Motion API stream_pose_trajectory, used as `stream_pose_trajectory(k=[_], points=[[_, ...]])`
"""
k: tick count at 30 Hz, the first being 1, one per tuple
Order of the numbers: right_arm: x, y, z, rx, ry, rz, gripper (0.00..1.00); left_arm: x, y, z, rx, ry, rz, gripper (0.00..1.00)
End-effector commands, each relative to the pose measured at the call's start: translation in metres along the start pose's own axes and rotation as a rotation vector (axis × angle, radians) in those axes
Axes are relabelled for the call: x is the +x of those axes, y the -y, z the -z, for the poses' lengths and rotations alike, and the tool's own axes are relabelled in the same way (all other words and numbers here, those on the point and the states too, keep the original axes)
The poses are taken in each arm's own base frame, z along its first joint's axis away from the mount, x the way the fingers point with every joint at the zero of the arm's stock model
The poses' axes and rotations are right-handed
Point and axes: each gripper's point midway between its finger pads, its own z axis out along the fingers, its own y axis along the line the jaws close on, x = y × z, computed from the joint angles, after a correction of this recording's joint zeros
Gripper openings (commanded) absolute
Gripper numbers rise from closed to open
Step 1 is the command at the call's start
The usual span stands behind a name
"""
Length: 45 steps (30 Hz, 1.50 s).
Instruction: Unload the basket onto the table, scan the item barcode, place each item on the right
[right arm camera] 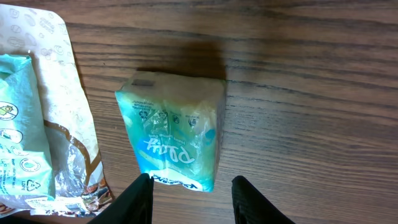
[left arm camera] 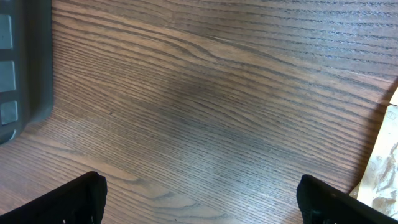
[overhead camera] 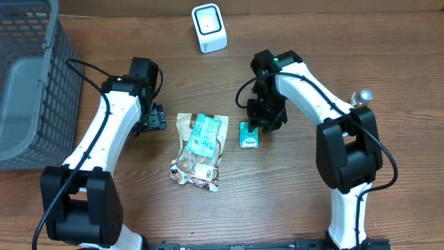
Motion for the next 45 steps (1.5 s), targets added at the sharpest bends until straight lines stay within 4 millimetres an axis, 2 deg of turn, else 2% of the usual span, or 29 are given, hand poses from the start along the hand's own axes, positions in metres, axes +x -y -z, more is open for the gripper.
stream_pose_trajectory(k=[1,24,32,45], points=[[0.001,0.000,0.010,0.006,0.031,0.002,0.38,-0.008,-0.004,0.009,0.000,0.037,0.027,0.99],[-0.003,-0.001,0.009,0.003,0.048,-0.016,0.36,-0.008,-0.004,0.009,0.000,0.037,0.028,1.00],[0.001,0.007,-0.011,0.010,0.028,-0.022,0.35,-0.008,-0.004,0.009,0.000,0.037,0.027,0.99],[-0.003,0.006,-0.012,0.005,0.043,-0.018,0.34,-0.008,-0.004,0.009,0.000,0.037,0.027,1.00]])
